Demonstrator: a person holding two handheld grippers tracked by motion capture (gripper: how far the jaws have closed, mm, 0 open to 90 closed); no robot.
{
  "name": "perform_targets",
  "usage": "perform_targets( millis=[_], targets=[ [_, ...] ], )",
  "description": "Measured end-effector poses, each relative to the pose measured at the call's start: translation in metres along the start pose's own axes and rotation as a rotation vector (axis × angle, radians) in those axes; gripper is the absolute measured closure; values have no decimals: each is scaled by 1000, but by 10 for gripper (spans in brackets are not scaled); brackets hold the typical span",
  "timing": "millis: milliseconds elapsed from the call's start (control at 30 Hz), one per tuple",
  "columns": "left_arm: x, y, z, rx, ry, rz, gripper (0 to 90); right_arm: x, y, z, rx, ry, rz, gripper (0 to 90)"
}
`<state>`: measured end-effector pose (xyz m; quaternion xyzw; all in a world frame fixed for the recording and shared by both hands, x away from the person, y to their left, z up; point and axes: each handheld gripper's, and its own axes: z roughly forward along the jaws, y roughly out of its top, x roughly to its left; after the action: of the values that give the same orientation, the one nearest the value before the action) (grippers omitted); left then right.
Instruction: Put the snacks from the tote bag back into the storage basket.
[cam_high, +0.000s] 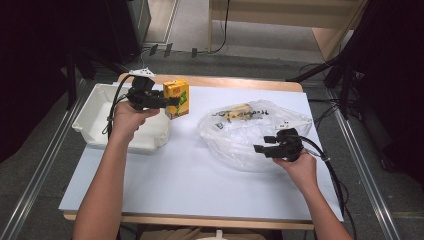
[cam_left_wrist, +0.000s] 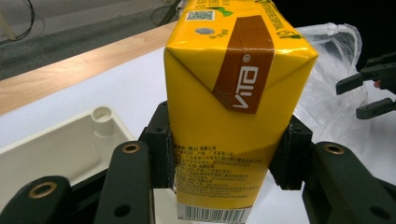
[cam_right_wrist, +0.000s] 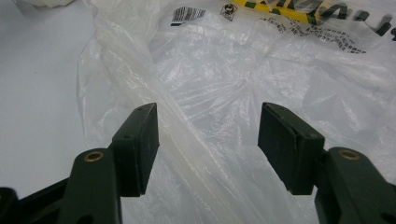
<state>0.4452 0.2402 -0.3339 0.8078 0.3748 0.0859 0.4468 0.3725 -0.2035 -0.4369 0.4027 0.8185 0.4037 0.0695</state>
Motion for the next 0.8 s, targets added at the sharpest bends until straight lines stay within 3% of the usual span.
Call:
perform_targets(
  millis=[800],
  targets=[
    [25, -8, -19, -30, 67, -42, 525, 1, -1, 1, 7, 2, -1, 393]
  ],
)
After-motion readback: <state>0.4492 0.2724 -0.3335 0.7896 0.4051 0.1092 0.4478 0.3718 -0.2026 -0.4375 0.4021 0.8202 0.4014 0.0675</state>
